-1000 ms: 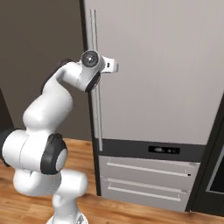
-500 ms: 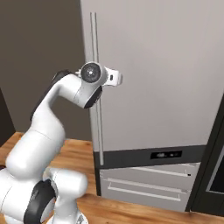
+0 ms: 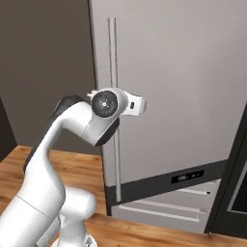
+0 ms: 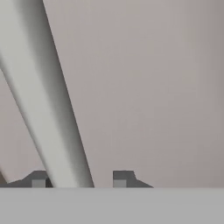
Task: Retrieve the banana and tangerine from the fridge and place them into the bowl on the dining table.
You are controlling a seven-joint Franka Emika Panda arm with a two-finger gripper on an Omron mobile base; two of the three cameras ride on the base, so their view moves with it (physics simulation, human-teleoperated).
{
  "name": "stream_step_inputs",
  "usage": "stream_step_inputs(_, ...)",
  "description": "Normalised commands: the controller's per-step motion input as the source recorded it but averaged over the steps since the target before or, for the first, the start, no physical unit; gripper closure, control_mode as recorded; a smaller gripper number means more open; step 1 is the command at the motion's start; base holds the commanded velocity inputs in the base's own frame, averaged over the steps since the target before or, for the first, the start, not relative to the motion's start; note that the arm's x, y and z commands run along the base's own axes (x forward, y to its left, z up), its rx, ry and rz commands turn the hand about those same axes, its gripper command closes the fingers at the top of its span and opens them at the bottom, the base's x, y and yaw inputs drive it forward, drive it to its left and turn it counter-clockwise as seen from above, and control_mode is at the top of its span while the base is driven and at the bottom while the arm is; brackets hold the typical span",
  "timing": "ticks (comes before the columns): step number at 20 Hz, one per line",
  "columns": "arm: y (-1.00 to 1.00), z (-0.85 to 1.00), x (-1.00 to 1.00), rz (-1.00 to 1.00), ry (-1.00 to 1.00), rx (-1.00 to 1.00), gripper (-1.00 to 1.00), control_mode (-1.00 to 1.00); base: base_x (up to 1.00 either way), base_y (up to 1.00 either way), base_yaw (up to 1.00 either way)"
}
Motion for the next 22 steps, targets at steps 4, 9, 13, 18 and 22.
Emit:
stream_step_inputs(4, -0.99, 0.18, -1.0, -0.04, 0.04, 0.05, 1.0, -1.0, 0.0, 0.0, 0.0)
stream_step_inputs(9, -0.91, 0.2, -1.0, -0.03, 0.07, 0.04, 1.0, -1.0, 0.0, 0.0, 0.0)
stream_step_inputs(13, -0.83, 0.3, -1.0, -0.03, 0.14, 0.02, 1.0, -1.0, 0.0, 0.0, 0.0)
stream_step_inputs(18, -0.48, 0.26, -0.9, -0.03, 0.13, 0.0, -1.0, -1.0, 0.0, 0.0, 0.0)
stream_step_inputs(22, 0.09, 0.04, -0.51, -0.18, 0.0, -0.18, -1.0, -1.0, 0.0, 0.0, 0.0)
